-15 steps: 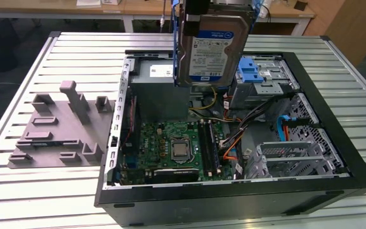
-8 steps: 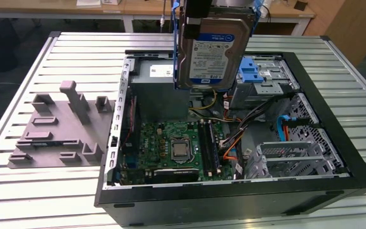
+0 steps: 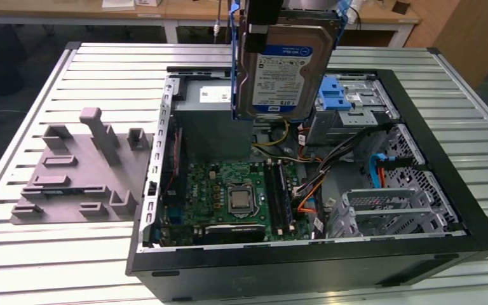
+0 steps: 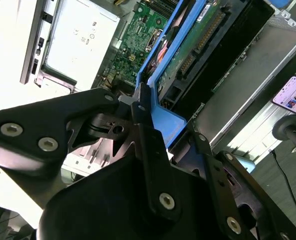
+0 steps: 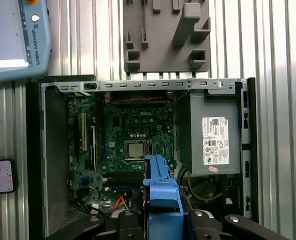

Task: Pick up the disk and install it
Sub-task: 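Insert the disk into the insertion slot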

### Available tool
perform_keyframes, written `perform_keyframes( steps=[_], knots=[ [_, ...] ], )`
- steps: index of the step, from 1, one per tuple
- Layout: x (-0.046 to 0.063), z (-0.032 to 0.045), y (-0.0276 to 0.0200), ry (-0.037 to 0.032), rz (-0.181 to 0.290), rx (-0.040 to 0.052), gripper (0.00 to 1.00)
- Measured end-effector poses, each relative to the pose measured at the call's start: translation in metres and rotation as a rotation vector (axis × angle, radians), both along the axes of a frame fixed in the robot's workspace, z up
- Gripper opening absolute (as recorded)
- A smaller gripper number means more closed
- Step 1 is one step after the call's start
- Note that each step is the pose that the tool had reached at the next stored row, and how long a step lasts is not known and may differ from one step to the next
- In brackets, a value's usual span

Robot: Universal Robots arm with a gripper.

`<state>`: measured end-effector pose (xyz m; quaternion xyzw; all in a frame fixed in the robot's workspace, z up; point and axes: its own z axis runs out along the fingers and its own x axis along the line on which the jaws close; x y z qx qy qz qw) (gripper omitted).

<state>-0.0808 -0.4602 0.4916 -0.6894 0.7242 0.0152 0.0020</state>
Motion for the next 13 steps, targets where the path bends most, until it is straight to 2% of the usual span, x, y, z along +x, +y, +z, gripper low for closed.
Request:
perform_keyframes(
  steps=[13],
  knots=[
    [0.0, -0.0009, -0.0004, -0.0001, 0.0, 0.0001, 0.36]
  ],
)
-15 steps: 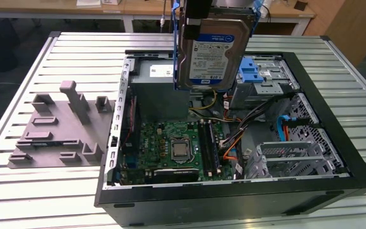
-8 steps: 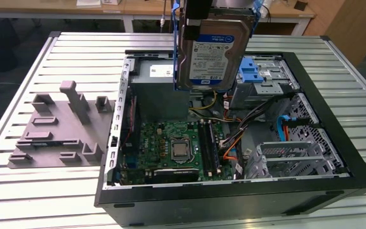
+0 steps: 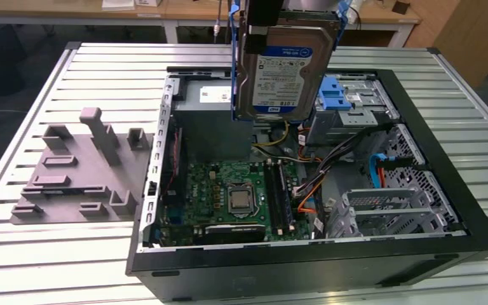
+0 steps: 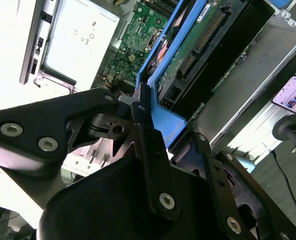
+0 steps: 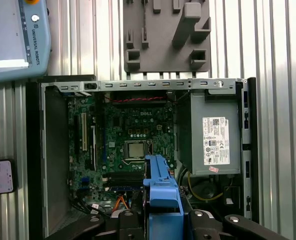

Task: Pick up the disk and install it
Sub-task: 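Insert the disk into the insertion slot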

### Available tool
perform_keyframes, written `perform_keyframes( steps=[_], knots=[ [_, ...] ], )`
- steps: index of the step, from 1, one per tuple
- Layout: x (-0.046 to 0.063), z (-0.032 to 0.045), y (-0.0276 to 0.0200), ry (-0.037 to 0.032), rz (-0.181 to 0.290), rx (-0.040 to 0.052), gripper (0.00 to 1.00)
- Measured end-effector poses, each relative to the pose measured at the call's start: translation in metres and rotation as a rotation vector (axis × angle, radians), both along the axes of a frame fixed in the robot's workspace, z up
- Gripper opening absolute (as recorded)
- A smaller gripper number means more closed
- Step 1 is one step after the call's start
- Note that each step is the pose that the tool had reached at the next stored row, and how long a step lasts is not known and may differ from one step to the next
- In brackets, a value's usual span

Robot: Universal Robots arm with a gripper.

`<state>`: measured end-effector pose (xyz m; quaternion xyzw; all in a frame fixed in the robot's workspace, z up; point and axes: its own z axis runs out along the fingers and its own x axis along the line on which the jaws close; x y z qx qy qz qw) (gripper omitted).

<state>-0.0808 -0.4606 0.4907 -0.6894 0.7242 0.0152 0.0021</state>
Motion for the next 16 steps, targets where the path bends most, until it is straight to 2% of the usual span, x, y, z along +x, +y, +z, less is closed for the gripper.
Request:
perform_keyframes(
  steps=[8, 10, 16],
  knots=[
    [0.0, -0.0003, -0.0011, -0.0002, 0.0, 0.0003, 0.36],
    [0.0, -0.0002, -0.0036, -0.0001, 0.0, 0.0, 0.36],
    [0.0, -0.0002, -0.0167, 0.0, 0.0, 0.0, 0.36]
  ],
)
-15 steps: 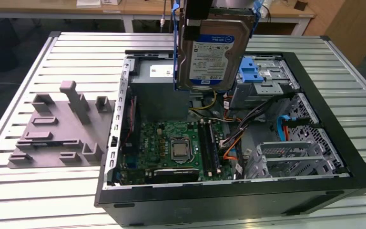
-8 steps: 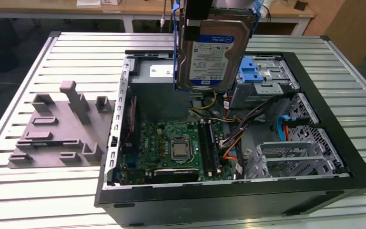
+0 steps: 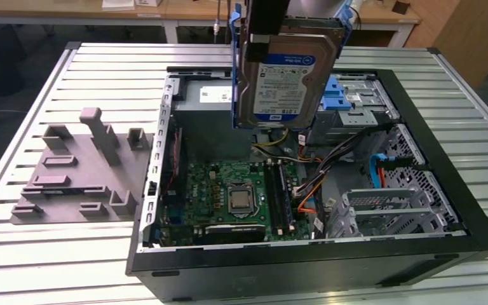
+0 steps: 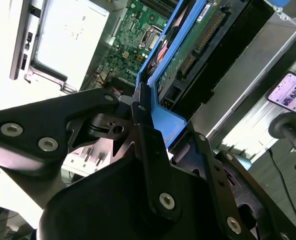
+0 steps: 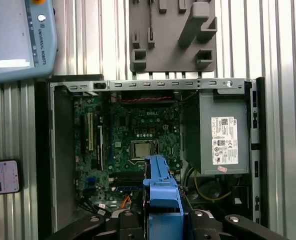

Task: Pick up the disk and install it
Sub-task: 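Insert the disk into the insertion slot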

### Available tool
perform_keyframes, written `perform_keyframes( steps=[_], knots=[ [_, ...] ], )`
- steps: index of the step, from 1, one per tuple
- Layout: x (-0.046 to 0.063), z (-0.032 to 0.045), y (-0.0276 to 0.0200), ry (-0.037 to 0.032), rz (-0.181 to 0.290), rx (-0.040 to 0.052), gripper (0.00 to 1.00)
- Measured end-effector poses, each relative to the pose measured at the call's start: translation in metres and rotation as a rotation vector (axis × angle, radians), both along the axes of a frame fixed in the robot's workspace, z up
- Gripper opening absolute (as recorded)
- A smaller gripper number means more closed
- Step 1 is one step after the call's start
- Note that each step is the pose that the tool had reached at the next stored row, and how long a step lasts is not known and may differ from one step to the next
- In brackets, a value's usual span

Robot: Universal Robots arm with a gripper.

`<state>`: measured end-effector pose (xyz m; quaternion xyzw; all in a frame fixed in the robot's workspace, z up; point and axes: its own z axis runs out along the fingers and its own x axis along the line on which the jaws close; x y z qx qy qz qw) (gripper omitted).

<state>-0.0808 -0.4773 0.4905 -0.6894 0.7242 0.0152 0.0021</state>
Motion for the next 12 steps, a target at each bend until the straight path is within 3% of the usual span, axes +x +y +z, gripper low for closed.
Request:
perform_keyframes(
  steps=[3, 12],
  knots=[
    [0.0, 0.0, -0.0045, 0.0, 0.0, 0.0, 0.36],
    [0.0086, -0.0002, -0.0071, 0.003, 0.0, -0.0001, 0.36]
  ],
)
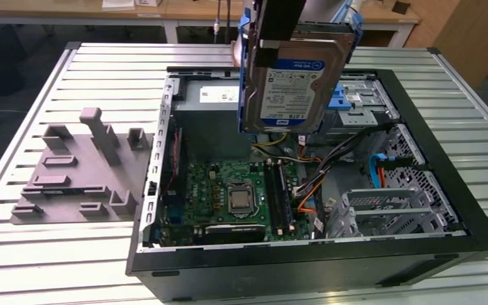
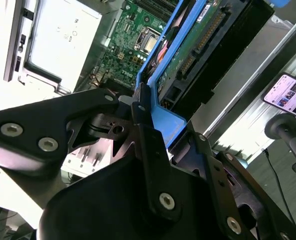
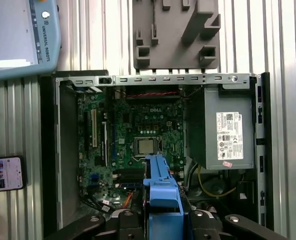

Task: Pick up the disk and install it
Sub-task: 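Insert the disk into the insertion slot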

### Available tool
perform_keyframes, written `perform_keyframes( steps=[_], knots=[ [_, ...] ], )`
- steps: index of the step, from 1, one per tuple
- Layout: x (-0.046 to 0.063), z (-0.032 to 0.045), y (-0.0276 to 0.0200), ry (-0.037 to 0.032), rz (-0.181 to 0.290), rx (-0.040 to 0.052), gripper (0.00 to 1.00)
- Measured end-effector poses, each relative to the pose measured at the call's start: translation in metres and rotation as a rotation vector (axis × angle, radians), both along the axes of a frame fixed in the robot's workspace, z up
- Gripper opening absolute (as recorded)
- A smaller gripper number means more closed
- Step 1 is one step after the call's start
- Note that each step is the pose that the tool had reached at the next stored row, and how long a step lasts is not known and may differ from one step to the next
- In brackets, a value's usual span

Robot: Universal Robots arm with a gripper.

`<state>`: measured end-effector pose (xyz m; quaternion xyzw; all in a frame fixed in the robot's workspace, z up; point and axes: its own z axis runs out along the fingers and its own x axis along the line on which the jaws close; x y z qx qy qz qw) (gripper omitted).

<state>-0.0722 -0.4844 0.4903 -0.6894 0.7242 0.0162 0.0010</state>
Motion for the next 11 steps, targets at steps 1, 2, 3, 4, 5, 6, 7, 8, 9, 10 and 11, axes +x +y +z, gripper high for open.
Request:
perform_keyframes(
  steps=[1, 2, 3, 4, 5, 6, 7, 8, 9, 10, 11],
  knots=[
    [0.0, -0.0001, -0.0015, -0.0001, 0.0, 0.0002, 0.36],
    [0.0, -0.0002, -0.0034, -0.0001, 0.0, 0.0001, 0.36],
    [0.0, -0.0003, -0.0056, -0.0001, 0.0, 0.0002, 0.36],
    [0.0, -0.0004, -0.008, -0.0002, 0.0, 0.0002, 0.36],
    [0.0, -0.0004, -0.0107, -0.0001, 0.0, 0.0001, 0.36],
    [0.0, -0.0004, -0.0134, -0.0001, 0.0, 0.0001, 0.36],
    [0.0, -0.0004, -0.0159, -0.0001, 0.0, 0.0001, 0.36],
    [0.0, -0.0005, -0.0183, -0.0001, 0.0, 0.0002, 0.36],
    [0.0, -0.0005, -0.0201, -0.0001, 0.0, 0.0001, 0.36],
    [0.0, -0.0005, -0.0214, -0.0002, 0.0, 0.0001, 0.36],
    [0.0, -0.0005, -0.0224, -0.0001, 0.0, 0.0001, 0.36]
  ],
)
